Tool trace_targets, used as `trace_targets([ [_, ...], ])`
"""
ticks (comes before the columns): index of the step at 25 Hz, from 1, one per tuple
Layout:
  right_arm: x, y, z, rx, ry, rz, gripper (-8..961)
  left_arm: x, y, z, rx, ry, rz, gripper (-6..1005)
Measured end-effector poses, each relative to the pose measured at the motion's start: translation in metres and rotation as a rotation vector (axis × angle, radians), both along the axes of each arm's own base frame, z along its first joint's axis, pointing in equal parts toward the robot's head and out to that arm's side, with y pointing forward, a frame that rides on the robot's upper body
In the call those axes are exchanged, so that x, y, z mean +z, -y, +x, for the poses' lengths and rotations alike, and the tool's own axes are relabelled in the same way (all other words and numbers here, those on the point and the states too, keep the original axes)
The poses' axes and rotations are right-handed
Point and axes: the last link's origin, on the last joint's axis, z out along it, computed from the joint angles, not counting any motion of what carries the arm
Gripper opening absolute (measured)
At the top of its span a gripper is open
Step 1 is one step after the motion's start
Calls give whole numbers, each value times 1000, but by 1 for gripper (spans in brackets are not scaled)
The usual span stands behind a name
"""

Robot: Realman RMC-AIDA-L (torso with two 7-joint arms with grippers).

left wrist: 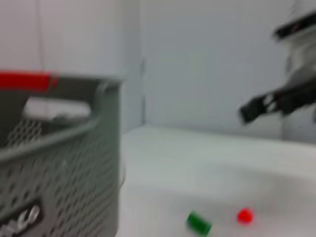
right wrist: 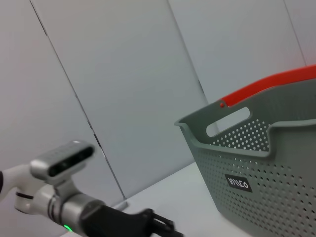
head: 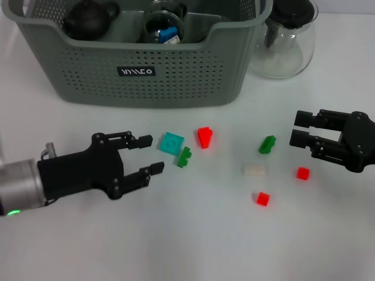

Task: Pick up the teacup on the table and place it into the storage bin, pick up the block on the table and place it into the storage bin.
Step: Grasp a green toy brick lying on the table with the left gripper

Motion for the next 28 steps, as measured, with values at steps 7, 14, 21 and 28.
trace_targets([
  [7, 0, 1, 1, -6, 2, 0, 534, -17, -16, -1, 31, -59, 19, 528],
  [14, 0, 2, 3, -14, 1, 1, 535, -36, -14, 1, 8, -89, -18, 525],
  [21, 1, 3, 4, -19, -1, 5, 534, -51, -8, 3, 21, -92, -72, 520],
  [28, 0, 3, 4, -18, 0, 4, 535, -60, -17, 4, 56, -121, -74, 519],
])
